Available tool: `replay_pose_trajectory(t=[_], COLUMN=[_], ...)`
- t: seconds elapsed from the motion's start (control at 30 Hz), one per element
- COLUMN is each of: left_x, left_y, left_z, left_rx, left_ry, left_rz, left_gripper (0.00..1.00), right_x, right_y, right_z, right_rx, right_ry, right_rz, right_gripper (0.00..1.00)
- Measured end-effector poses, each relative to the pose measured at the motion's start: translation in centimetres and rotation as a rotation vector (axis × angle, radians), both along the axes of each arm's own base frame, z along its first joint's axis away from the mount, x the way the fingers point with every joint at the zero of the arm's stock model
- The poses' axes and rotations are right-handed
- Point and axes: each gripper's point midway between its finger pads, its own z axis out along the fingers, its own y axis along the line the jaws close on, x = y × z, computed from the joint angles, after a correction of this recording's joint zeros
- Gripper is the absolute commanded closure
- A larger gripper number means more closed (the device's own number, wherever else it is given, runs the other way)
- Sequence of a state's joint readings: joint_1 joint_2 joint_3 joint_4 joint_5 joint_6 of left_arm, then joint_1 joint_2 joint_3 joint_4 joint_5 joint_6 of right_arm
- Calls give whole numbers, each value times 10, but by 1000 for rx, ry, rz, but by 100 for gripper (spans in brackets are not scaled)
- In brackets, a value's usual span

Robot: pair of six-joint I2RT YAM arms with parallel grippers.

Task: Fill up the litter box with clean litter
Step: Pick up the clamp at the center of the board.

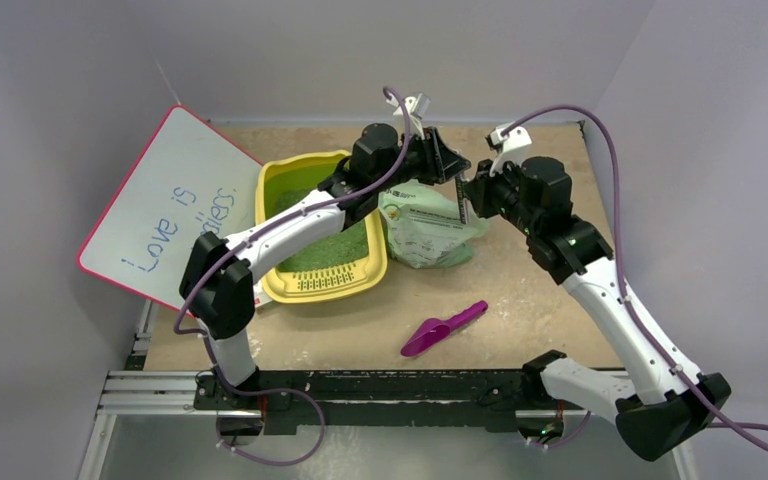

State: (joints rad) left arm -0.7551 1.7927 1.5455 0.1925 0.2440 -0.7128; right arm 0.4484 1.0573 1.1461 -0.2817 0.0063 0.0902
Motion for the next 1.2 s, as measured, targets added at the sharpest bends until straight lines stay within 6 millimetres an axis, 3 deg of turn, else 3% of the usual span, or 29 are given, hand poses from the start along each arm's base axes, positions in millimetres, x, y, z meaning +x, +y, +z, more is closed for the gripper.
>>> replay_pose_trajectory(t=[0.17, 0.4, 0.6, 0.83, 1.1, 1.2], left_x=[-1, -3, -4, -6, -1, 1], left_y=[0, -1, -2, -1, 13, 16], left_z=[0, 1, 1, 3, 9, 15], left_rx=[-1, -2, -3, -6, -19, -35], left_ry=[-1, 0, -1, -3, -9, -21], left_rz=[-6, -18, -29, -43, -37, -42], left_gripper=[100, 100, 100, 100, 100, 100], right_x=[-4, -20, -18, -12, -6, -9], right_y=[6, 4, 1, 9, -22, -20], right_z=[8, 32, 42, 15, 21, 21], right_rx=[41, 114, 115, 129, 187, 199], right_ry=[-10, -44, 1, 124, 125, 132], right_rz=[25, 25, -3, 36, -13, 16], right_gripper=[53, 27, 28, 28, 28, 31])
